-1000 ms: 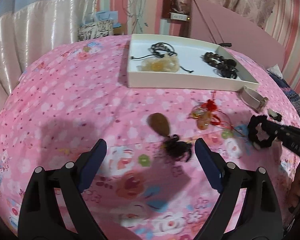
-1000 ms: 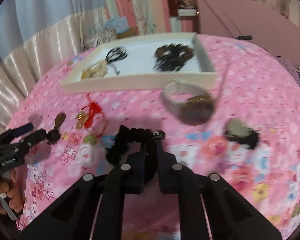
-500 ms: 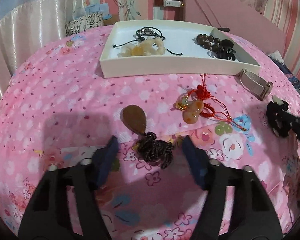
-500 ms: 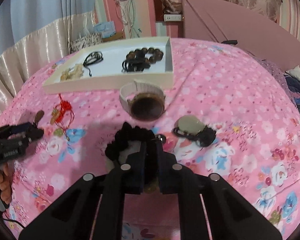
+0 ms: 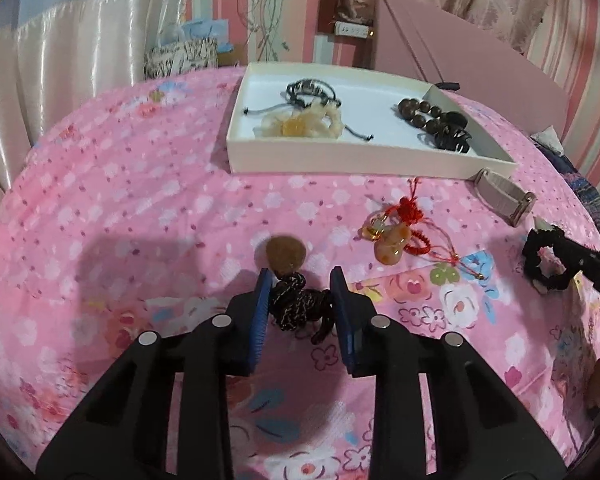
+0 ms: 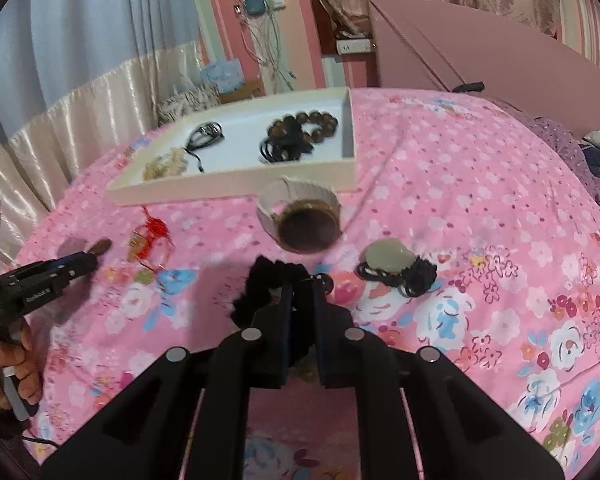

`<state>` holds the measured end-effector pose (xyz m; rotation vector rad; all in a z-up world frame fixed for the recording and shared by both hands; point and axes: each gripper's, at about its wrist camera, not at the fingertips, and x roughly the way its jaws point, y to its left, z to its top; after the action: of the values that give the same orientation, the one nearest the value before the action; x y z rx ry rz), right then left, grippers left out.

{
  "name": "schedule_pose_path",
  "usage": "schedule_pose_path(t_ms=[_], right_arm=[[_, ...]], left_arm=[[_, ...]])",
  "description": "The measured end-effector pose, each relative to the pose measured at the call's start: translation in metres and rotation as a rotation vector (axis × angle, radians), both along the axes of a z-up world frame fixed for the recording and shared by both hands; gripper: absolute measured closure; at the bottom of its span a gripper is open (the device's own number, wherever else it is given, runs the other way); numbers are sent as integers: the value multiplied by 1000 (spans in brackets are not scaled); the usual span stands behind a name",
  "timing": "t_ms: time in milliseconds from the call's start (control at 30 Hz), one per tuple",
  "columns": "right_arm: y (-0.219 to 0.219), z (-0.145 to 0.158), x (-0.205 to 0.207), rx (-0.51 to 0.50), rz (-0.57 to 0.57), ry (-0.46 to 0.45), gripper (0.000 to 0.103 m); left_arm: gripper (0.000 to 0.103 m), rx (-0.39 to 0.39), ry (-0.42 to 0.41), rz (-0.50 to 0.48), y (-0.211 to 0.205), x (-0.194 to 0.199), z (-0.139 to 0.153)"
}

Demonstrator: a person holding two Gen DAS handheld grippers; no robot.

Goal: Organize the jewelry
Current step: 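Carry the black cord into the white tray with the left gripper while the right brings the scrunchie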

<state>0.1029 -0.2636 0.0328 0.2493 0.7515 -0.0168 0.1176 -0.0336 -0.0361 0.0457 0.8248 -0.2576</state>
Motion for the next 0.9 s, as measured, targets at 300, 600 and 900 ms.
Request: schedule_pose_path(t_ms=[300, 600, 900], right_arm=[[-5, 56, -2, -26, -4, -106, 93], [-5, 89, 9, -42, -15, -163, 94], [19, 108, 32, -77, 16, -196, 94]], left_arm=[[75, -10, -93, -28, 6, -2, 47], [75, -31, -157, -31, 9, 9, 79], [75, -24, -229, -49, -5, 26, 102]])
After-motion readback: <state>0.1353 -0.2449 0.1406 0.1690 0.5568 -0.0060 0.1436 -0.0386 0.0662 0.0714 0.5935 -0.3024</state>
